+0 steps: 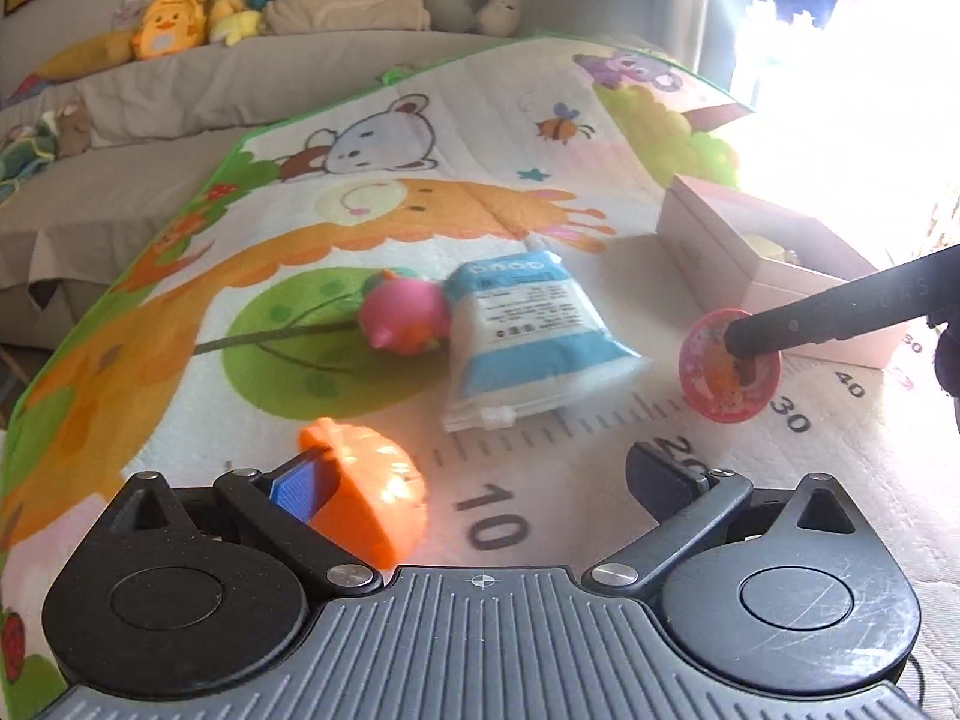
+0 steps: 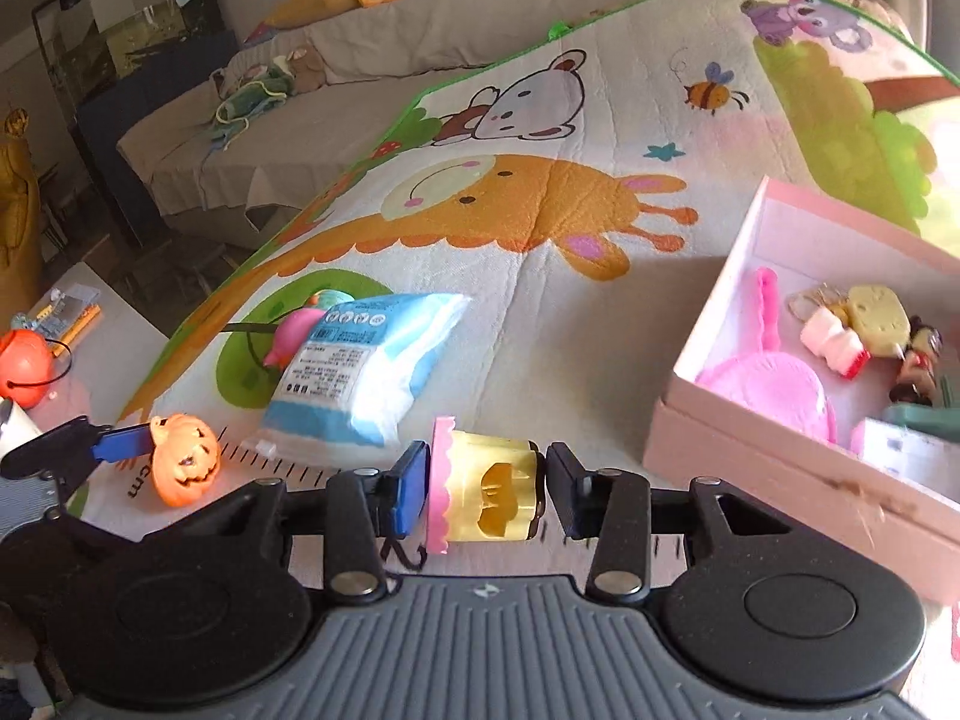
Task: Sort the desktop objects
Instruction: 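Grasp pink-lidded yellow cup toy with right tool, then set cup toy down on mat and open right tool, then move left tool to orange cup and grasp it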
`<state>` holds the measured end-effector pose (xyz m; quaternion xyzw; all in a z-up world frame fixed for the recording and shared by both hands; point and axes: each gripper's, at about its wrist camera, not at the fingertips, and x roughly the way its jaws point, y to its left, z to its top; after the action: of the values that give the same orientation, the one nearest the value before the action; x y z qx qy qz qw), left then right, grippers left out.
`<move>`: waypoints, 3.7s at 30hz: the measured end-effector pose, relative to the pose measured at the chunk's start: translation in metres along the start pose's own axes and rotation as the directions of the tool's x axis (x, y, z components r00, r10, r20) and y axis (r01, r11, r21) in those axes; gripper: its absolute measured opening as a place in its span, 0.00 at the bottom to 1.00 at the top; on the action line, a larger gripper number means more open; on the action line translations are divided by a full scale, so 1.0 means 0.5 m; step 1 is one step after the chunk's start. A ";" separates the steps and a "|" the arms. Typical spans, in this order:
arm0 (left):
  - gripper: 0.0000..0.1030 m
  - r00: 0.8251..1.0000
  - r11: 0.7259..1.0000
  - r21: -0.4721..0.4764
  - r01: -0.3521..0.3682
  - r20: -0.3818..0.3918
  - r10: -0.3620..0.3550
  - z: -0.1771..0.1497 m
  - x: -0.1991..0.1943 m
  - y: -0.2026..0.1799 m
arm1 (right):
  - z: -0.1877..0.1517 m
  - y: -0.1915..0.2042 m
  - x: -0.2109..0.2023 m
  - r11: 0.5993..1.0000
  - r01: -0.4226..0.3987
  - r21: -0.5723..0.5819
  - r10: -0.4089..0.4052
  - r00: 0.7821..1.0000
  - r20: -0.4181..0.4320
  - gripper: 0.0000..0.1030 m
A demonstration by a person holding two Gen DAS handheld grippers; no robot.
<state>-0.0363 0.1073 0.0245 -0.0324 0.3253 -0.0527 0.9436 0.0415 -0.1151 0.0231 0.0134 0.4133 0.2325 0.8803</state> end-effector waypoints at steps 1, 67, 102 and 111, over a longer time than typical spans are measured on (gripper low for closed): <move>1.00 1.000 1.000 0.019 0.018 -0.002 -0.018 0.002 0.007 -0.017 | -0.013 -0.014 -0.017 1.000 -0.002 0.022 0.002 1.000 0.003 0.41; 0.82 0.933 0.867 0.345 0.358 -0.164 -0.320 -0.066 0.000 -0.287 | -0.233 -0.103 -0.169 0.949 0.312 -0.047 -0.298 0.936 0.185 0.88; 0.98 0.959 0.884 0.374 0.282 -0.128 -0.252 -0.088 0.013 -0.294 | -0.291 -0.156 -0.157 0.953 0.283 0.111 -0.298 0.941 0.162 1.00; 0.92 0.964 0.917 0.302 0.260 -0.130 -0.231 -0.069 0.029 -0.283 | -0.290 -0.148 -0.151 0.948 0.304 0.096 -0.316 0.936 0.154 1.00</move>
<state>-0.0574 -0.0356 0.0023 0.0813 0.3488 -0.2235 0.9065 -0.0769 -0.2374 -0.0337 -0.0013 0.3427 0.0742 0.9365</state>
